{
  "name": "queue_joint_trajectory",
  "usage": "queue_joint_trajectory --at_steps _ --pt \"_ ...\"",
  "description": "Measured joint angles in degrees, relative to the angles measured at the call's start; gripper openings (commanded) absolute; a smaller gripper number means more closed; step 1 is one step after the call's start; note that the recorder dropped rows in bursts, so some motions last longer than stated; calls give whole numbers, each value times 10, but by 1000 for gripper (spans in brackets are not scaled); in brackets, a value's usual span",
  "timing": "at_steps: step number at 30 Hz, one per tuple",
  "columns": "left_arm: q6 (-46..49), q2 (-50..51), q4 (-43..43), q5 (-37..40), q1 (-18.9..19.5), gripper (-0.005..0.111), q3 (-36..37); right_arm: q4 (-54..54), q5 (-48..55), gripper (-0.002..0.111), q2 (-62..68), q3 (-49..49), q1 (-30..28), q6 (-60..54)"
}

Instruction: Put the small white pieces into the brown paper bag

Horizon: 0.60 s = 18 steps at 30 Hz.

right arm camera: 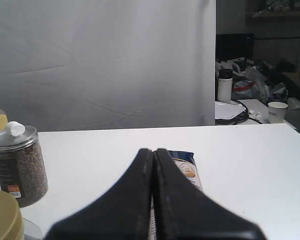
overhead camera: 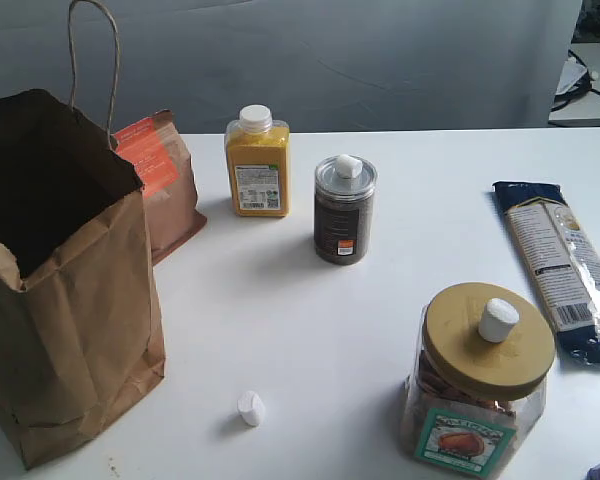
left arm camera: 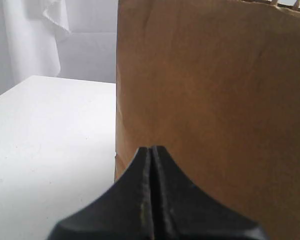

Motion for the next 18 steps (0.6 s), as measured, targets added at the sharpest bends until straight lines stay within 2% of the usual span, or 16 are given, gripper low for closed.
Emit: queue_joint_trajectory --at_steps 5,11,18 --pt "0 0 0 0 0 0 0 15 -1 0 0 0 0 4" --pt "0 0 0 0 0 0 0 39 13 0 15 -6 0 131" --pt "0 0 0 0 0 0 0 -1 101 0 150 -121 0 206"
